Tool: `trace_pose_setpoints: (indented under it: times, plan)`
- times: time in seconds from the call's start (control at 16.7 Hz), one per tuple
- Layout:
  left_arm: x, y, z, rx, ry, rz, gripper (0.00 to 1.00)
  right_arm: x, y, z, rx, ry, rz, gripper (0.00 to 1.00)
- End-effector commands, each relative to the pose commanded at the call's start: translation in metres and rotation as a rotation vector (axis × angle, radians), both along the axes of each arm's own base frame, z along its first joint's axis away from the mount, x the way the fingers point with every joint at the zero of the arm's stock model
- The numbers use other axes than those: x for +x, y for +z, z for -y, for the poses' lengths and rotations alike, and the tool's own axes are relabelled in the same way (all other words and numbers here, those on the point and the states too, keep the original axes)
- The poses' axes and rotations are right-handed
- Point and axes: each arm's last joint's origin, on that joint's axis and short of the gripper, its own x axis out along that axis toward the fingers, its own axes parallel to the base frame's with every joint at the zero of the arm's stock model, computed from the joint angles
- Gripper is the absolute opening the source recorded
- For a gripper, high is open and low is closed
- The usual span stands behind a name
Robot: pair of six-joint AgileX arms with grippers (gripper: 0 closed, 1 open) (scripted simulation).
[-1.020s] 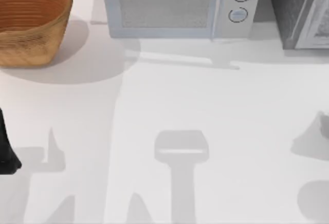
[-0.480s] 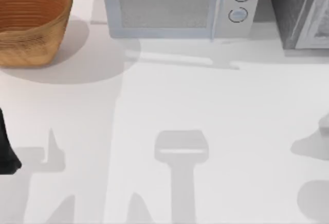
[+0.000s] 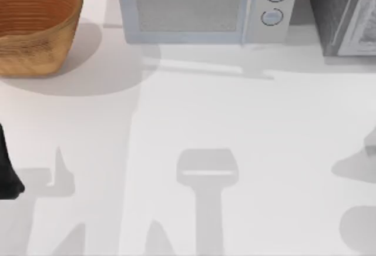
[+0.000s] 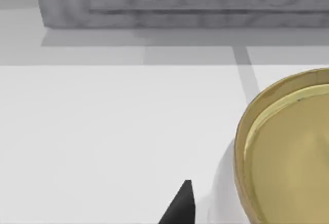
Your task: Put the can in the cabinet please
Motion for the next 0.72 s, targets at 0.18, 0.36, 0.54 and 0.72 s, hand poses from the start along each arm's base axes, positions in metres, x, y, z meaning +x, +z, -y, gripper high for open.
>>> trace_pose_setpoints:
  times: [0.18, 0.36, 0.54, 0.72]
  plan:
    - [0.000, 0.000, 0.000, 0.000, 0.000, 0.000, 1.00, 0.000, 0.000, 0.000, 0.002, -0.001, -0.001, 0.00]
    - [0.000, 0.000, 0.000, 0.000, 0.000, 0.000, 1.00, 0.003, 0.005, 0.001, 0.001, -0.001, 0.007, 0.00]
    - [0.000, 0.000, 0.000, 0.000, 0.000, 0.000, 1.00, 0.010, 0.023, 0.003, 0.001, 0.000, 0.012, 0.00]
    - [0.000, 0.000, 0.000, 0.000, 0.000, 0.000, 1.00, 0.016, 0.047, 0.004, 0.006, 0.002, 0.000, 0.00]
